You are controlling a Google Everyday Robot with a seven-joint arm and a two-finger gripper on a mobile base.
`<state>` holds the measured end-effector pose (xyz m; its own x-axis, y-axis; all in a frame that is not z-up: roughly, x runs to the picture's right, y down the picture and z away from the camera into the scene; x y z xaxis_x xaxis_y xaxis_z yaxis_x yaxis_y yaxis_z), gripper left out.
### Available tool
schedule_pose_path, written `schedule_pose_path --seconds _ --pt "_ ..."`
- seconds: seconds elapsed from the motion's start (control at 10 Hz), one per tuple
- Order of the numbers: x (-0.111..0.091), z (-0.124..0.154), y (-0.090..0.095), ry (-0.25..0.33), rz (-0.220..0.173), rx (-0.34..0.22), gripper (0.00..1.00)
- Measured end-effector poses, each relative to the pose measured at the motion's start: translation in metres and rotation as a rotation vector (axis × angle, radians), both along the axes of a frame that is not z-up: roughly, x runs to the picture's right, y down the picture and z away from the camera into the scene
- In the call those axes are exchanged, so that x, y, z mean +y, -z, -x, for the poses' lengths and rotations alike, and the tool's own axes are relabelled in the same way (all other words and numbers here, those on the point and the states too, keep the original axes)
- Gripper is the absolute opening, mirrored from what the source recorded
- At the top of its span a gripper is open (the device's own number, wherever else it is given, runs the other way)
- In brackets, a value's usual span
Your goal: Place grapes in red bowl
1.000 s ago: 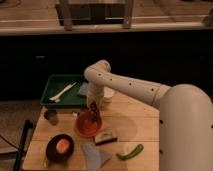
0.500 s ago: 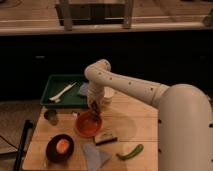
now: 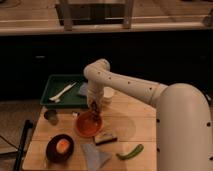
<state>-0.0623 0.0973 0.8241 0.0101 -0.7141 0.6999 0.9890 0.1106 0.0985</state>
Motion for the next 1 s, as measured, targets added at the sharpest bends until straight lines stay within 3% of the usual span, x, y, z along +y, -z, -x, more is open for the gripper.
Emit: schedule_pose_path --seconds 0.2,0.4,0.5,0.8,1.0 --pt "-0.0003 -0.0015 -0.0001 0.004 0.002 -0.002 0.15" --pt "0.0011 -0.0015 0.0012 0.004 0.004 -0.005 0.3" --pt "0.0013 -0.0018 0.0019 -0.001 0.002 -0.009 0.45" --pt "0.0033 -0.001 0.0033 -0.007 0.002 -0.015 0.73" --pt "0.0042 -0.0005 0.0049 -0.008 0.003 -0.017 0.8"
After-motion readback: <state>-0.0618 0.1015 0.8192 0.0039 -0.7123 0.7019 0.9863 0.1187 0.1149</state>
